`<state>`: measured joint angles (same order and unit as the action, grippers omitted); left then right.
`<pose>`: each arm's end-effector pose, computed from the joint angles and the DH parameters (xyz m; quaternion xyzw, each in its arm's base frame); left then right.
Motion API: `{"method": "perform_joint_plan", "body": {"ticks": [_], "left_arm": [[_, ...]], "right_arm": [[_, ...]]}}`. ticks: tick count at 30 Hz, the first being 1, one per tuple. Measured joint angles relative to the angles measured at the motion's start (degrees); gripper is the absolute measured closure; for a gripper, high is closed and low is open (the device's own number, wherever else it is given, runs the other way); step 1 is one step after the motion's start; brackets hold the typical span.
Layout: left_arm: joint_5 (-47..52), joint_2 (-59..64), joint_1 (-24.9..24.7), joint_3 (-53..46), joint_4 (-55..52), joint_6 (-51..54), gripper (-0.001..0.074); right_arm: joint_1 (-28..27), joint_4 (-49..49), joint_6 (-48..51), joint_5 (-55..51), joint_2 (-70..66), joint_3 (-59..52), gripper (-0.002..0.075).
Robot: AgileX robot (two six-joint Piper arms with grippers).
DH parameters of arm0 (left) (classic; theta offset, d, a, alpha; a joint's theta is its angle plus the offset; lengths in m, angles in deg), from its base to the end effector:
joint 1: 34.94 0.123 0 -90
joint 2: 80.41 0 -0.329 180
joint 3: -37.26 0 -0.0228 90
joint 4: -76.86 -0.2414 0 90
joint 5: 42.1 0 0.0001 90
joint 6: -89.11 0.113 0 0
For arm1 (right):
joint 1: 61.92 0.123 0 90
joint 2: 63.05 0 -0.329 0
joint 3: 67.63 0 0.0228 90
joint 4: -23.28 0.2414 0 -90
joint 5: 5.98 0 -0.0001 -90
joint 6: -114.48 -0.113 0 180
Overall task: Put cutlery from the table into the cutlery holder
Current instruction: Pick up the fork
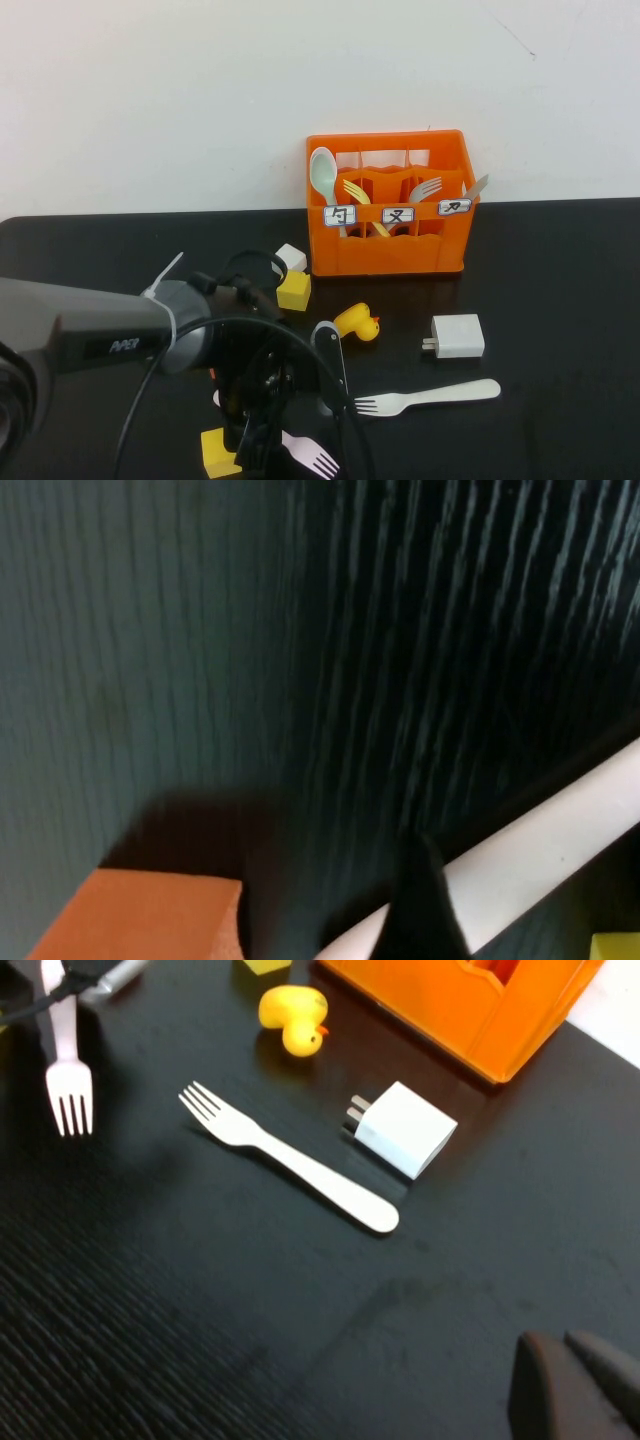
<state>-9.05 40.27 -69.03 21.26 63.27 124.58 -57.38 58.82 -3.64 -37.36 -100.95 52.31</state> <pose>0.3157 -0.1961 0.1359 0.6405 0.7593 0.0742 0.0880 0.0685 0.0398 0.2534 -0.3313 0.8119 0.0284 0.4799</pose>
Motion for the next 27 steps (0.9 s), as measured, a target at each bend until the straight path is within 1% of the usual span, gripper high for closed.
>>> {"method": "perform_joint_plan", "body": {"ticks": [2,3,6,8,9,20,23,27], "left_arm": [[0.10,0.10,0.00,0.00,0.36,0.10,0.0327],[0.44,0.10,0.00,0.00,0.49,0.10,0.0356],[1.24,0.30,0.00,0.00,1.15,0.21,0.0497],[1.71,0.45,-0.03,0.00,1.62,-0.30,0.0616],[1.61,0.45,-0.03,0.00,1.71,-0.93,0.0633],[0.06,-0.70,-0.03,-0.01,2.15,-11.37,0.0632],[-3.06,-2.33,0.09,-0.10,4.69,-15.87,0.0697],[-7.73,-5.06,0.64,-0.48,9.86,-19.47,0.0727]], "right_arm": [[0.00,0.25,0.00,0.14,0.00,0.00,0.0728],[0.00,0.37,0.00,0.30,0.00,0.00,0.0728],[0.00,0.37,0.08,0.41,0.00,0.00,0.0728],[0.00,0.46,0.08,0.41,0.00,0.00,0.0728],[0.00,0.46,0.08,0.41,0.00,0.00,0.0728],[0.00,0.68,0.08,0.51,0.00,0.00,0.0728],[0.00,1.01,0.08,0.63,0.00,0.00,0.0728],[0.00,1.77,0.08,0.63,0.00,0.00,0.0728]]}}
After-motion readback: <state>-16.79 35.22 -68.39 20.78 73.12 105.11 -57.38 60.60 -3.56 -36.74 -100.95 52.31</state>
